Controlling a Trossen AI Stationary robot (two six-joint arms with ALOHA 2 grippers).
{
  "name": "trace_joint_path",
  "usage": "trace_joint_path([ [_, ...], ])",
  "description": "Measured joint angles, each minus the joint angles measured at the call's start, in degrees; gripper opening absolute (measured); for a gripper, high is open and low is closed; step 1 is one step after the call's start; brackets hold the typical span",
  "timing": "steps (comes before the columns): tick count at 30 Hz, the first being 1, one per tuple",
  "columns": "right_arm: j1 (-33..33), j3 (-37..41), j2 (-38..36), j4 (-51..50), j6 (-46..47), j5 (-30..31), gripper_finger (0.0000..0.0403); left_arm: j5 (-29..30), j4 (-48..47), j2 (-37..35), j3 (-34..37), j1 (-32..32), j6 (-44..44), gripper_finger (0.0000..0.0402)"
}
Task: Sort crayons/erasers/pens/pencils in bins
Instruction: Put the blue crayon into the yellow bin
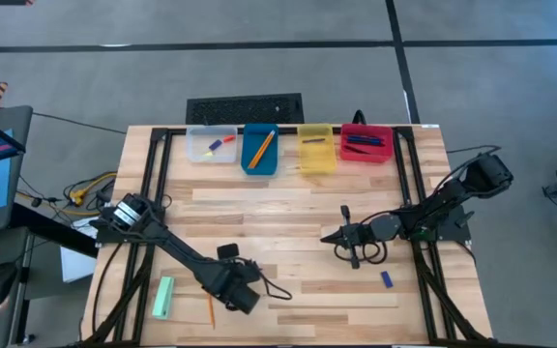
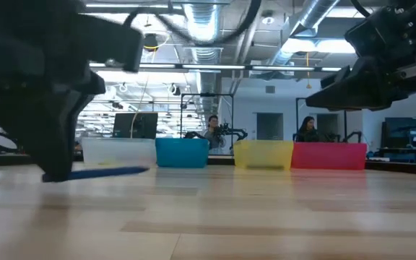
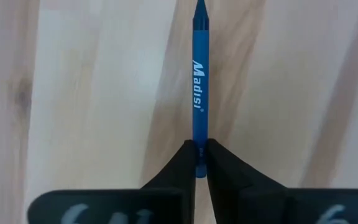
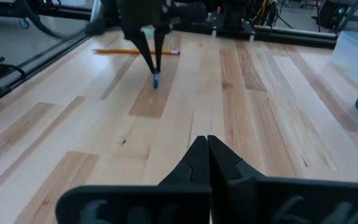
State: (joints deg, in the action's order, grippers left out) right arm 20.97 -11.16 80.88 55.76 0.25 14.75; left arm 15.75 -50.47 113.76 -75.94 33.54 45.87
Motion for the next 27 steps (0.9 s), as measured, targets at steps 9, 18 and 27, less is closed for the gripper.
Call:
trace_joint_path([
  [9, -0.5, 0.0, 0.0, 0.0, 5.2, -0.2, 0.0002, 5.8, 11.9, -0.4, 4.3, 0.6, 0.7, 0.0010],
  [18, -1.0, 0.0, 1.7, 1.2, 9.9, -1.0, 0.0036, 8.2, 28.8, -3.0, 11.3, -2.9, -8.6, 0.0009],
  [27, -1.6, -0.9, 10.2, 7.3, 10.9, -0.7, 0.0067, -2.1, 38.0, -5.4, 16.2, -6.9, -8.8, 0.0020],
])
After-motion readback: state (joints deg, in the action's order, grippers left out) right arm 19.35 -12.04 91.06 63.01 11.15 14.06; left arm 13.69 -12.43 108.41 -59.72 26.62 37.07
